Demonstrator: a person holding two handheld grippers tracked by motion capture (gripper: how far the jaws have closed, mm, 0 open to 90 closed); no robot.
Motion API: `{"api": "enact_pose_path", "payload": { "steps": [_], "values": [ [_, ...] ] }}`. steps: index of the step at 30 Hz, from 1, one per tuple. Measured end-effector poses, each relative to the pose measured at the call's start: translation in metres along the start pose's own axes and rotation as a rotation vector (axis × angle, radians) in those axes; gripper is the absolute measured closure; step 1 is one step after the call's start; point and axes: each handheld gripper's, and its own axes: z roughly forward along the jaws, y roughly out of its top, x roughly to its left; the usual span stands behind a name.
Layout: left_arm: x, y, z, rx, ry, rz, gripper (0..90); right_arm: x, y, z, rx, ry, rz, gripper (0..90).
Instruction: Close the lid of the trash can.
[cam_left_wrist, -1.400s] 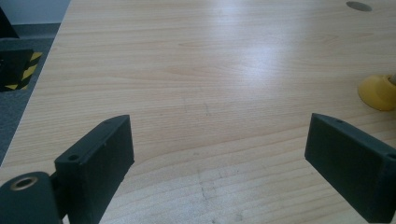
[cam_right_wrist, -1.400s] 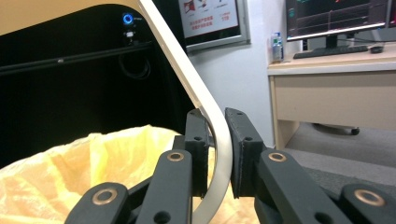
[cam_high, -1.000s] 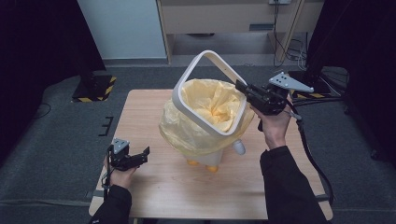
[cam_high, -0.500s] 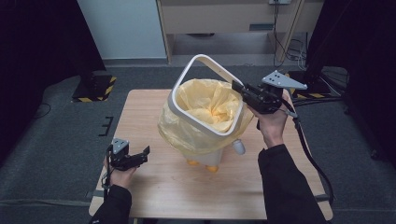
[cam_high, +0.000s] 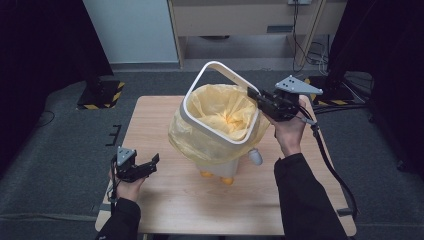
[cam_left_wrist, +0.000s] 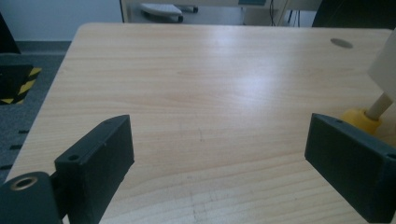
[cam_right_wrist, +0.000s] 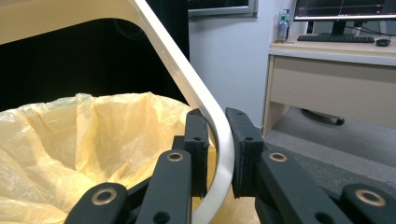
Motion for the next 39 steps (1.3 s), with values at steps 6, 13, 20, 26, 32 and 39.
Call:
{"api": "enact_pose_path", "payload": {
  "steps": [6,13,20,26,32,39],
  "values": [
    [0.002,0.009,-0.009,-0.066,0.009,-0.017,7.4,-0.001,-0.001,0.002,0.018,-0.006,0.002,79.8],
    [0.001,0.030,-0.026,-0.184,0.002,-0.029,7.4,-0.002,-0.003,0.006,0.033,-0.012,0.006,79.5],
    [0.003,0.048,-0.042,-0.270,-0.002,-0.037,7.0,-0.002,-0.003,0.006,0.038,-0.015,0.001,79.4],
    [-0.004,0.068,-0.056,-0.357,-0.015,-0.036,6.3,-0.001,-0.003,0.006,0.044,-0.020,-0.001,79.3],
    [-0.016,0.090,-0.068,-0.436,-0.042,-0.027,5.7,-0.001,-0.002,0.006,0.048,-0.025,-0.003,79.3],
    [-0.033,0.111,-0.076,-0.495,-0.086,-0.014,5.0,0.000,-0.002,0.007,0.049,-0.028,-0.006,79.1]
  ]
}}
